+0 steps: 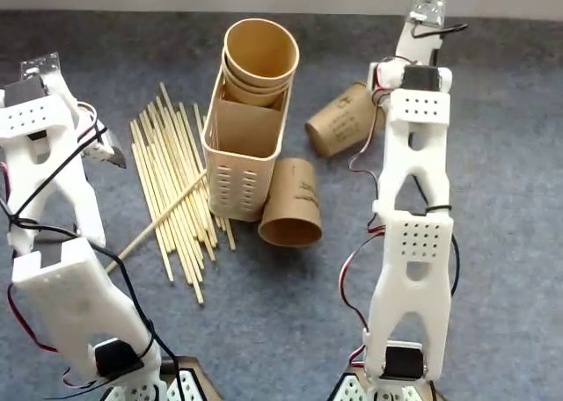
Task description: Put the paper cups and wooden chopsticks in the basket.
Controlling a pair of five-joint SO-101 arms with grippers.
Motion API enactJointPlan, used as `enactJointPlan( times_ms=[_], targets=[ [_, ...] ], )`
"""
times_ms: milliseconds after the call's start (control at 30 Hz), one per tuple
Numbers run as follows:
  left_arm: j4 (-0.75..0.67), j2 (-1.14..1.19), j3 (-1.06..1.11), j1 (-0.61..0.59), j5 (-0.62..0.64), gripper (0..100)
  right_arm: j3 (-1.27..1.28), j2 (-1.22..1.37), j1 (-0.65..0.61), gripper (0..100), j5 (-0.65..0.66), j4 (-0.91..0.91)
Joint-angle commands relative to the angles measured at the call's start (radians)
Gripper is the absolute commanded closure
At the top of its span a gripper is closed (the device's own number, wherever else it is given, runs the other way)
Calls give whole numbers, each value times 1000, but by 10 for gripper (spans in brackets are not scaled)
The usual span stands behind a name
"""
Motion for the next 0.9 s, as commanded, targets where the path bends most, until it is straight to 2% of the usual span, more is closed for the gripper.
enactJointPlan(
  times_ms=[0, 233, 367, 500, 867],
  targets=[
    [-8, -7, -5, 12, 9, 758, -65, -56, -19, 842, -11, 117],
    [-2, -8, -4, 13, 9, 758, -90, -54, -36, 842, -9, 196],
    [-3, -7, -2, 16, 9, 758, -97, -41, -84, 842, -6, 352],
    [-6, -7, -2, 16, 9, 758, -99, -44, -122, 842, 64, 453],
    [-6, -5, -1, 47, 5, 758, -99, -44, -21, 842, 74, 456]
  ],
)
